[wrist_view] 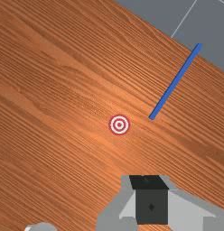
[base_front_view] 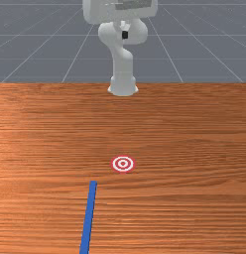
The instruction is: Pull the pivot to the target area
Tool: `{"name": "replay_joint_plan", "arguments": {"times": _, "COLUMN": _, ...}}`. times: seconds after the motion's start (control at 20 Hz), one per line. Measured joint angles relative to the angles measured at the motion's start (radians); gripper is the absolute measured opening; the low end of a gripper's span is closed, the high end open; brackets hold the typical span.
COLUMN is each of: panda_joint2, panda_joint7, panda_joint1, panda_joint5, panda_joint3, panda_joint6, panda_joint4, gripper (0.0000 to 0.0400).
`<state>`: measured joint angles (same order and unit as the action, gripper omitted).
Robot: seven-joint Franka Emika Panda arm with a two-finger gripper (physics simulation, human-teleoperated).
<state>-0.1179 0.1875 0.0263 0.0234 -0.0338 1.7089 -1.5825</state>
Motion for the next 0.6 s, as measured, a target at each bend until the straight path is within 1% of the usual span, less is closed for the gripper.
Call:
{"name": "replay_joint_plan", "arguments": {"times": 0.05, "panda_joint2": -0.054, "panda_joint7": 0.037, "panda_joint1": 0.009, "panda_joint5": 0.004, "panda_joint3": -0.012, "panda_joint6": -0.018, "panda_joint4": 0.072, "gripper": 0.0}}
{"name": "replay_joint_plan", "arguments": {"times": 0.25, "panda_joint2": -0.061, "panda_joint7": 0.143, "panda_joint1": 0.001, "panda_joint5": 0.01, "panda_joint3": -0.04, "panda_joint6": -0.011, "panda_joint4": 0.069, "gripper": 0.0}}
{"name": "replay_joint_plan", "arguments": {"times": 0.45, "panda_joint2": -0.078, "panda_joint7": 0.209, "panda_joint1": -0.038, "panda_joint5": 0.021, "panda_joint3": -0.087, "panda_joint6": -0.015, "panda_joint4": 0.09, "gripper": 0.0}}
{"name": "replay_joint_plan", "arguments": {"times": 0.5, "panda_joint2": -0.016, "panda_joint7": 0.252, "panda_joint1": -0.06, "panda_joint5": 0.007, "panda_joint3": -0.074, "panda_joint6": 0.006, "panda_joint4": -0.003, "gripper": 0.0}}
{"name": "replay_joint_plan", "arguments": {"times": 0.6, "panda_joint2": 0.128, "panda_joint7": 0.325, "panda_joint1": -0.09, "panda_joint5": -0.001, "panda_joint3": -0.054, "panda_joint6": 0.043, "panda_joint4": -0.18, "gripper": 0.0}}
